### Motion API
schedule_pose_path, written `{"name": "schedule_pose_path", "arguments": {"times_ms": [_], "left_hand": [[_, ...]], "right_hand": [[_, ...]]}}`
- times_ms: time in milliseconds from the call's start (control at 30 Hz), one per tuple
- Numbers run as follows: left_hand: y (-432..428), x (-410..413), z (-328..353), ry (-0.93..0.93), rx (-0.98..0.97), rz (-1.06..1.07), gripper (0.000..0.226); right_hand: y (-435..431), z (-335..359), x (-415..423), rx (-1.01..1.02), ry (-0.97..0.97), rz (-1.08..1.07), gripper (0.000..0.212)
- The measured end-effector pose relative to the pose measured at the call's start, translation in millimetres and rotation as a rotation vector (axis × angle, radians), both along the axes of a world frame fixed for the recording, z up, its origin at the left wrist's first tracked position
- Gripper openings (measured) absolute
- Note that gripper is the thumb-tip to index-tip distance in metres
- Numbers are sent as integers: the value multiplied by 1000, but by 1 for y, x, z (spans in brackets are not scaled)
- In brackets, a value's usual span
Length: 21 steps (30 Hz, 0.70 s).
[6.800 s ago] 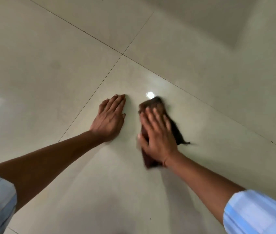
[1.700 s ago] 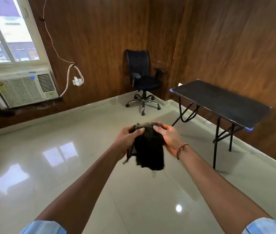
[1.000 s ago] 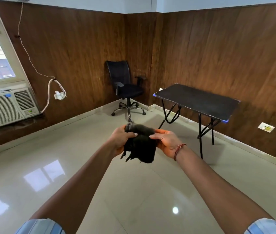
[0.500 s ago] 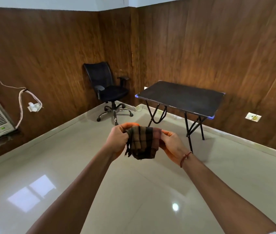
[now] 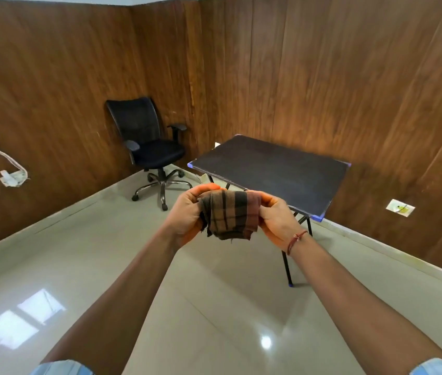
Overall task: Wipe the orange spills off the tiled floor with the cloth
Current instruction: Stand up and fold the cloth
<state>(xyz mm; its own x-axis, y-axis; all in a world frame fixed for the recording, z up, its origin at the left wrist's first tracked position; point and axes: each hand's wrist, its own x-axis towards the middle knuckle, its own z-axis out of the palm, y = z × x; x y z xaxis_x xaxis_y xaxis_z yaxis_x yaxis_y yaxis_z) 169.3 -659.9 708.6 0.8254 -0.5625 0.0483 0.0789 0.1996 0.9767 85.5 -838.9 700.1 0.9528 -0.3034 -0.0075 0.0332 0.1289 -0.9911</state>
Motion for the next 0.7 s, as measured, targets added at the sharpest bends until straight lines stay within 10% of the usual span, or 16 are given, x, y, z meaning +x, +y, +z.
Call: {"name": "schedule_pose_path", "arguments": {"times_ms": [367,700], "left_hand": [[-154,144,-77,-16,135,-8,34],[-320,310,-197,435,425,-233,19]], "right_hand": [[-134,-74,114,78,221,-151,24],[-239,-181,254,273,500,-429,31]]}}
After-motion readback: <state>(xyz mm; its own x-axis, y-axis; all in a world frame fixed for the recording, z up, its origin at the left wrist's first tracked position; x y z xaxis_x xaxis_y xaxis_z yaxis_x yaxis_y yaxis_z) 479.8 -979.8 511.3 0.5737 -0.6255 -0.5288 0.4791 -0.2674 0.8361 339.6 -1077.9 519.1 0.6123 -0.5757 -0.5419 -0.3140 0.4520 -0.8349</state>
